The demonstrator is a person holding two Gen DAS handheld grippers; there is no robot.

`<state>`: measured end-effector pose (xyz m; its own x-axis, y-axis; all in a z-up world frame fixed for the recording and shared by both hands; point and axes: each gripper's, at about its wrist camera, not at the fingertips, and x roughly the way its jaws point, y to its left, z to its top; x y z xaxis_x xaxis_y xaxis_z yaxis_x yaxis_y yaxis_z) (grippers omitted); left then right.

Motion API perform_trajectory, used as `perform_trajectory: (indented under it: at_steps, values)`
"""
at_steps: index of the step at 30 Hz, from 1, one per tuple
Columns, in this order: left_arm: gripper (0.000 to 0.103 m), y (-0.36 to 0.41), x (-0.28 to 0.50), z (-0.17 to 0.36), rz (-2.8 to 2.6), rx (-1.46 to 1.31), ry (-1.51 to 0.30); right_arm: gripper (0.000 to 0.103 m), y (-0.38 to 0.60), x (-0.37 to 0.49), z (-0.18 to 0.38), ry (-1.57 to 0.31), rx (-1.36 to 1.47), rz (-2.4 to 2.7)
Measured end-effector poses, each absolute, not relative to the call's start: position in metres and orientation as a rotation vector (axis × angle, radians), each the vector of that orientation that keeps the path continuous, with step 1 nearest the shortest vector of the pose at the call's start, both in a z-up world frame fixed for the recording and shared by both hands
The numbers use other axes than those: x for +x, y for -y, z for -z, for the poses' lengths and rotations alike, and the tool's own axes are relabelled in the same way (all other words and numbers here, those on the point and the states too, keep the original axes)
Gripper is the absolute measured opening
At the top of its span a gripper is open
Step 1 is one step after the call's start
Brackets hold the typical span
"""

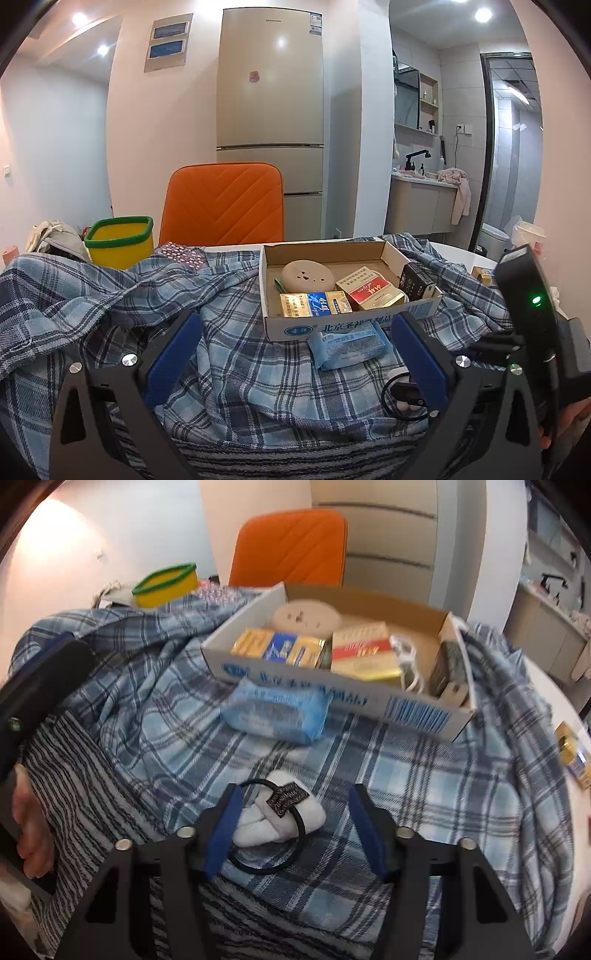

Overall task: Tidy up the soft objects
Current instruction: 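Grasp the white bunny case with the right tool while the left tool grasps the blue wipes pack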

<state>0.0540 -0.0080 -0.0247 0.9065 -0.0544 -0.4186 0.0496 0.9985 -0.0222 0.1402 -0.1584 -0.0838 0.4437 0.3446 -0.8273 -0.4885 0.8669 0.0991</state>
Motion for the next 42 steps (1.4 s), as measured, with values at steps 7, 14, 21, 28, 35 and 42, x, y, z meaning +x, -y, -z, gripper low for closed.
perform_trajectory:
  at_steps: [7,14,21,28,35,42]
  values:
    - [0.093,0.007,0.054,0.025,0.062,-0.002,-0.439,0.028,0.158,0.130,0.074,-0.924,-0.179,-0.529]
    - [0.093,0.007,0.057,0.016,0.056,-0.007,-0.445,0.028,0.189,0.110,0.028,-0.678,-0.095,-0.433]
    - [0.102,0.032,0.068,-0.019,0.076,0.055,-0.403,0.028,0.216,0.117,-0.024,-0.472,-0.062,-0.245]
    - [0.103,0.051,0.118,-0.009,0.090,-0.021,-0.502,0.028,0.233,0.122,-0.003,-0.367,-0.030,-0.057]
    - [0.102,0.050,0.166,0.039,0.075,-0.094,-0.811,0.028,0.241,0.138,0.010,-0.469,0.014,-0.104]
    - [0.102,0.059,0.186,0.069,0.110,-0.099,-0.979,0.028,0.240,0.150,0.023,-0.533,0.015,-0.143]
